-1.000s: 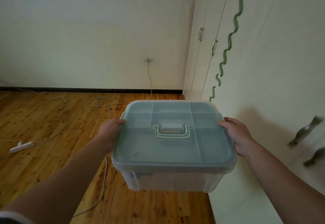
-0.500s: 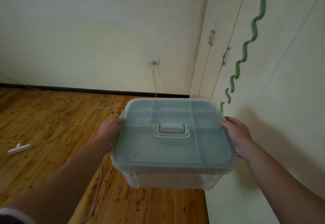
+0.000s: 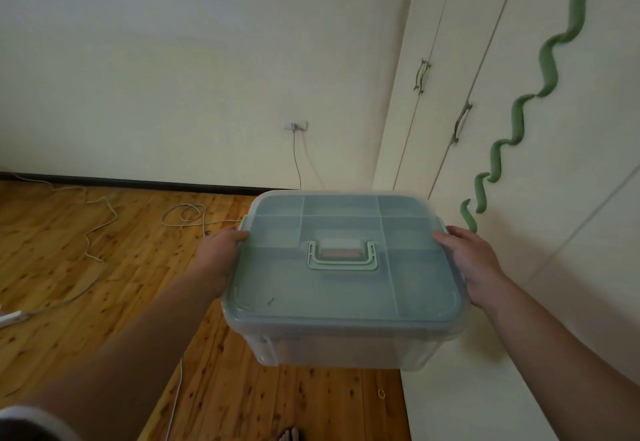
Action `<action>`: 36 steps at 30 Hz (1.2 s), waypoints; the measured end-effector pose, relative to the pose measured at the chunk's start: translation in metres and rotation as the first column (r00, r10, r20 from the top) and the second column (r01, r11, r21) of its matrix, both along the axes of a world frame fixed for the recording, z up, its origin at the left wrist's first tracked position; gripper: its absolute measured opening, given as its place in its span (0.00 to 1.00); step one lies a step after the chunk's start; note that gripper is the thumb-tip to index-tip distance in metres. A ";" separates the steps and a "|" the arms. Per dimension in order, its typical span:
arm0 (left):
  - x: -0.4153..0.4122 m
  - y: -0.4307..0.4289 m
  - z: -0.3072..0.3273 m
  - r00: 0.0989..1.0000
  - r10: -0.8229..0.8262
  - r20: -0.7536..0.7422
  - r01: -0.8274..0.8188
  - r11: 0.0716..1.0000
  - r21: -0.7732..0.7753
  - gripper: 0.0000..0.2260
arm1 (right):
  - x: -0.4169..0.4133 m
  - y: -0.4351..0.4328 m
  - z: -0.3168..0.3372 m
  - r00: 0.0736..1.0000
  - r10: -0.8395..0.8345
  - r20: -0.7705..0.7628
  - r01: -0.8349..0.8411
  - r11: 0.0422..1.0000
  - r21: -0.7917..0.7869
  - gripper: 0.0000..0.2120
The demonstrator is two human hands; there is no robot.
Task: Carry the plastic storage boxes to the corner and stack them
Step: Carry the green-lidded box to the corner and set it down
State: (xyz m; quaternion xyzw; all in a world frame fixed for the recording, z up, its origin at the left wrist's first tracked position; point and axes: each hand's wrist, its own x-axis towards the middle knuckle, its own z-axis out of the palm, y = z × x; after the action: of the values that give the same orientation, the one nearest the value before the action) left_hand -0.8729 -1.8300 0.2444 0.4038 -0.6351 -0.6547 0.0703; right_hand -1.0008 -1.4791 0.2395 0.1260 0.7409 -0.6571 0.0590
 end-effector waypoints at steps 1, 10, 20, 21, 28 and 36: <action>-0.009 -0.005 -0.001 1.000 -0.008 -0.003 0.008 1.000 -0.008 0.15 | -0.007 -0.004 0.001 1.000 -0.007 -0.001 0.007 1.000 -0.004 0.25; -0.124 -0.073 0.004 0.997 -0.056 -0.057 0.055 0.998 -0.014 0.19 | -0.097 -0.062 0.009 0.999 -0.048 -0.003 0.048 0.999 0.026 0.25; -0.218 -0.115 0.005 0.996 -0.043 -0.081 0.044 0.999 0.005 0.15 | -0.184 -0.098 0.007 0.998 -0.064 0.022 0.064 0.998 0.007 0.24; -0.224 -0.116 0.004 0.996 -0.046 -0.079 0.046 0.999 0.007 0.15 | -0.190 -0.100 0.006 0.998 -0.065 0.017 0.065 0.998 0.002 0.24; -0.295 -0.120 -0.004 0.996 -0.039 -0.079 0.041 0.999 0.017 0.15 | -0.267 -0.105 -0.009 0.997 -0.063 0.036 0.065 0.997 -0.043 0.24; -0.382 -0.113 -0.005 0.999 0.010 -0.053 -0.010 1.000 0.007 0.14 | -0.364 -0.103 -0.009 1.000 -0.015 0.017 0.016 0.999 -0.034 0.22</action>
State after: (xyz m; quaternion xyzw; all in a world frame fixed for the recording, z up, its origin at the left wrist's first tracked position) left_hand -1.2552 -1.9434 0.2389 0.3897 -0.6288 -0.6669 0.0888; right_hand -1.3643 -1.5826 0.2300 0.1361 0.7280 -0.6691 0.0624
